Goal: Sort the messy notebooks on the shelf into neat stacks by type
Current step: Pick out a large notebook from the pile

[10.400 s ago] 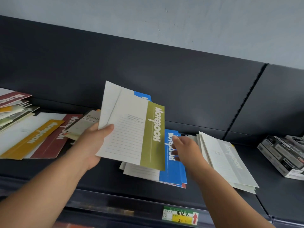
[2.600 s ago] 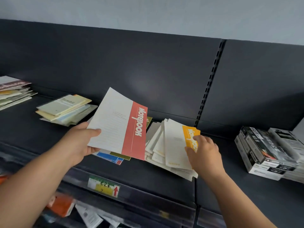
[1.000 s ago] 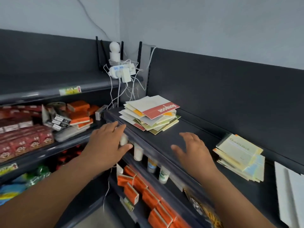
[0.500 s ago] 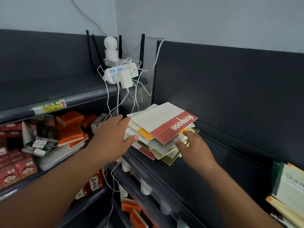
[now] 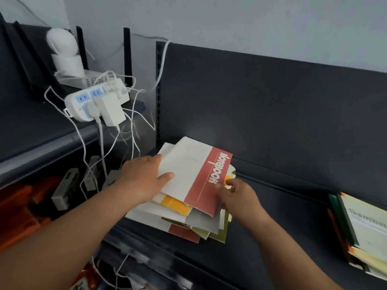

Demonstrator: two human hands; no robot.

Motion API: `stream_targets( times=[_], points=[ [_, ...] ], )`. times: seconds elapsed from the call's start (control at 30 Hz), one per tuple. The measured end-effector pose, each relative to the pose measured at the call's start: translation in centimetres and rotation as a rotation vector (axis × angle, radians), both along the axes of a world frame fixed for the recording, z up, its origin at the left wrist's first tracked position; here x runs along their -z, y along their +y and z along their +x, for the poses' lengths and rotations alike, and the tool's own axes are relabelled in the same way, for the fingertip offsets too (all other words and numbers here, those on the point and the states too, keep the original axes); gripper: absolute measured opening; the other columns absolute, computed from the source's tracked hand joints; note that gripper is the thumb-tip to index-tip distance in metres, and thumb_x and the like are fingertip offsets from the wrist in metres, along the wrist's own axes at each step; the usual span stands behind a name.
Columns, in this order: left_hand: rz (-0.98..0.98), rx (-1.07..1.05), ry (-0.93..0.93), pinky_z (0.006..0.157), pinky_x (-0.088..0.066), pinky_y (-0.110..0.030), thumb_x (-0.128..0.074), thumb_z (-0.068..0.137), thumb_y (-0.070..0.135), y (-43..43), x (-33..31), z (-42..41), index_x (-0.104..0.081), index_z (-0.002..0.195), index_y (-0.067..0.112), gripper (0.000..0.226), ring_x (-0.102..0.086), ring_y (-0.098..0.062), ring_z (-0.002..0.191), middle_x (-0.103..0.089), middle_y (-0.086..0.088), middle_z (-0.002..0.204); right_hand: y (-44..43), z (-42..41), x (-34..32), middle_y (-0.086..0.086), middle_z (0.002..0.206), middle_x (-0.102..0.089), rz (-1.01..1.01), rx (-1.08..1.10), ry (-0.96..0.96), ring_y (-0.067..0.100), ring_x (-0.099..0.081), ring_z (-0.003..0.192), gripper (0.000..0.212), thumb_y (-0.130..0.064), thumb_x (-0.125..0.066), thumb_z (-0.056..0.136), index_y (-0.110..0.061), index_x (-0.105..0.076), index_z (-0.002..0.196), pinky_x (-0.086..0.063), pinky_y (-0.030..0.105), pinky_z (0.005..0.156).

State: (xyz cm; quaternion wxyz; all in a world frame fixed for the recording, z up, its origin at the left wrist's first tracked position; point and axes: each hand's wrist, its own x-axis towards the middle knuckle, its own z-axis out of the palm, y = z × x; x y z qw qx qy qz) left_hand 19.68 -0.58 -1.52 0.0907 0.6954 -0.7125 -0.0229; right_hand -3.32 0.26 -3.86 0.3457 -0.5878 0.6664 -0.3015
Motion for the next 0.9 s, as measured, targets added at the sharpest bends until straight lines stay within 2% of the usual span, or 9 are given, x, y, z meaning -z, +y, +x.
stream_targets(
  times=[0.13, 0.27, 0.37, 0.43, 0.6, 0.67, 0.77, 0.83, 0.9],
  points=[
    [0.053, 0.055, -0.036, 0.086, -0.045, -0.035, -0.035, 0.094, 0.058, -1.0, 0.4, 0.1, -0.042, 0.133, 0.022, 0.053, -0.056, -0.02, 0.108, -0.059, 0.001, 0.12, -0.2, 0.8, 0.0, 0.002, 0.095, -0.067, 0.064, 0.108, -0.029, 0.014, -0.066, 0.072, 0.05, -0.044, -0.056, 0.093, -0.012, -0.052, 0.13, -0.056, 0.029, 0.065],
    [-0.039, 0.124, -0.06, 0.089, -0.042, -0.036, -0.033, 0.094, 0.058, -0.9, 0.9, 0.1, -0.046, 0.13, 0.022, 0.053, -0.054, -0.02, 0.107, -0.062, 0.002, 0.11, 0.5, 1.3, -0.1, 0.001, 0.095, -0.068, 0.1, 0.166, -0.133, 0.01, -0.064, 0.068, 0.036, -0.042, -0.055, 0.095, -0.012, -0.059, 0.115, -0.049, 0.021, 0.054],
    [-0.109, 0.195, -0.16, 0.094, -0.037, -0.036, -0.029, 0.095, 0.058, -0.7, 1.3, -0.3, -0.045, 0.13, 0.023, 0.052, -0.053, -0.02, 0.108, -0.065, 0.004, 0.105, 1.1, 1.4, 0.1, 0.0, 0.093, -0.07, 0.111, 0.202, -0.222, 0.014, -0.068, 0.077, 0.024, -0.04, -0.056, 0.095, -0.017, -0.06, 0.098, -0.055, 0.027, 0.063],
    [-0.134, 0.239, -0.182, 0.091, -0.036, -0.035, -0.027, 0.096, 0.057, -0.3, 1.3, -0.7, -0.047, 0.126, 0.025, 0.049, -0.053, -0.018, 0.102, -0.065, 0.006, 0.099, 1.2, 1.4, 0.2, -0.001, 0.095, -0.071, 0.107, 0.24, -0.235, 0.015, -0.069, 0.081, 0.024, -0.04, -0.059, 0.093, -0.017, -0.061, 0.102, -0.053, 0.028, 0.063],
    [-0.172, 0.314, 0.003, 0.078, -0.037, -0.029, -0.034, 0.097, 0.051, 0.1, 1.3, -1.0, -0.05, 0.122, 0.024, 0.04, -0.052, -0.014, 0.089, -0.056, 0.01, 0.084, 1.5, 1.3, 0.2, 0.003, 0.089, -0.075, 0.107, 0.307, -0.453, 0.015, -0.073, 0.072, 0.014, -0.022, -0.065, 0.092, -0.011, -0.062, 0.101, -0.052, 0.023, 0.054],
    [-0.172, 0.306, 0.1, 0.083, -0.041, -0.029, -0.038, 0.097, 0.047, 0.3, 1.2, -1.1, -0.046, 0.131, 0.024, 0.042, -0.053, -0.015, 0.099, -0.062, 0.009, 0.099, 1.9, 1.3, 0.1, 0.002, 0.085, -0.075, 0.091, 0.328, -0.512, 0.013, -0.073, 0.067, 0.012, -0.019, -0.067, 0.091, -0.013, -0.059, 0.099, -0.052, 0.023, 0.052],
    [-0.129, 0.266, 0.208, 0.089, -0.043, -0.03, -0.047, 0.096, 0.043, 0.4, 1.1, -1.2, -0.037, 0.142, 0.026, 0.05, -0.051, -0.017, 0.113, -0.061, 0.007, 0.12, 2.1, 1.4, 0.1, 0.004, 0.091, -0.075, 0.062, 0.364, -0.574, 0.017, -0.074, 0.074, 0.023, -0.017, -0.069, 0.089, -0.014, -0.055, 0.107, -0.055, 0.028, 0.061],
    [-0.044, 0.207, 0.347, 0.087, -0.048, -0.03, -0.055, 0.093, 0.038, 0.4, 1.0, -1.3, -0.033, 0.145, 0.028, 0.057, -0.055, -0.016, 0.11, -0.059, 0.007, 0.126, 2.1, 1.4, 0.1, 0.005, 0.094, -0.074, 0.057, 0.396, -0.619, 0.02, -0.074, 0.078, 0.026, -0.017, -0.069, 0.088, -0.015, -0.053, 0.109, -0.057, 0.032, 0.066],
    [0.031, 0.154, 0.523, 0.08, -0.053, -0.032, -0.061, 0.09, 0.03, 0.3, 0.8, -1.3, -0.034, 0.141, 0.029, 0.058, -0.061, -0.015, 0.097, -0.062, 0.01, 0.114, 2.2, 1.3, 0.0, 0.006, 0.094, -0.073, 0.054, 0.419, -0.644, 0.022, -0.073, 0.079, 0.027, -0.016, -0.07, 0.088, -0.015, -0.053, 0.109, -0.058, 0.034, 0.068]
  ],
)
